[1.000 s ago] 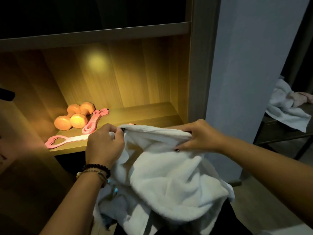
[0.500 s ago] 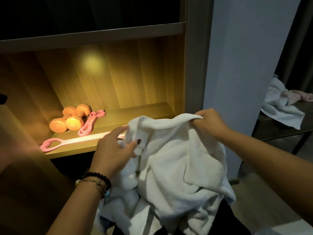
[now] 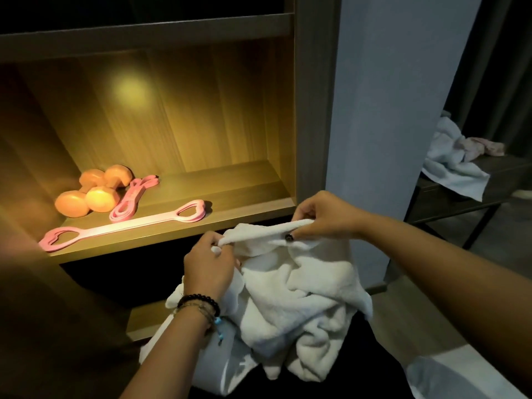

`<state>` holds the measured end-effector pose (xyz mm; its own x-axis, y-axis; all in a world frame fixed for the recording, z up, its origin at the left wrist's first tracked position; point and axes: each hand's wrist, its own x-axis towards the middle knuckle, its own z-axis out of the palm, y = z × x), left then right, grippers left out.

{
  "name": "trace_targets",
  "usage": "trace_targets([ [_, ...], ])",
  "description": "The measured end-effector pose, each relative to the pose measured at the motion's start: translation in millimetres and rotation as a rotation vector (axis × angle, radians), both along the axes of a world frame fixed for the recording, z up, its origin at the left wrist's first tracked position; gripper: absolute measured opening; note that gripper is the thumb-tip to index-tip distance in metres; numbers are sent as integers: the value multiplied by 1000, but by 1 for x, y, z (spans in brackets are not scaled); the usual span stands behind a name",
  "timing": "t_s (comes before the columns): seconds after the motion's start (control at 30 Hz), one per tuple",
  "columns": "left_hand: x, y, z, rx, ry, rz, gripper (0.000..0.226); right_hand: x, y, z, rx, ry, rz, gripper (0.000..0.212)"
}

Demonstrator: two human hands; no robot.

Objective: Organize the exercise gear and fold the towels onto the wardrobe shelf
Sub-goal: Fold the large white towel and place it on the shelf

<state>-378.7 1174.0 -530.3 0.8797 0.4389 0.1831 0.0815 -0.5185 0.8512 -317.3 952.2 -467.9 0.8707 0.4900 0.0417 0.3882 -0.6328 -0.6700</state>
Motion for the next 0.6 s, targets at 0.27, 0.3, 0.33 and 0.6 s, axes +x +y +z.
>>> trace_targets([
  [0.27,-14,0,-47,-401,47,107,18,15,-64,-39,24,57,-370,19],
  [0.3,-19,-3,-55,-429,38,120,20,15,-69,-50,-13,94,-396,23],
  [0.33,-23,-5,-61,-480,22,138,23,15,-75,-62,-50,128,-421,26],
  [0.6,-17,2,-70,-707,33,243,30,10,-81,-82,-20,84,-617,35],
])
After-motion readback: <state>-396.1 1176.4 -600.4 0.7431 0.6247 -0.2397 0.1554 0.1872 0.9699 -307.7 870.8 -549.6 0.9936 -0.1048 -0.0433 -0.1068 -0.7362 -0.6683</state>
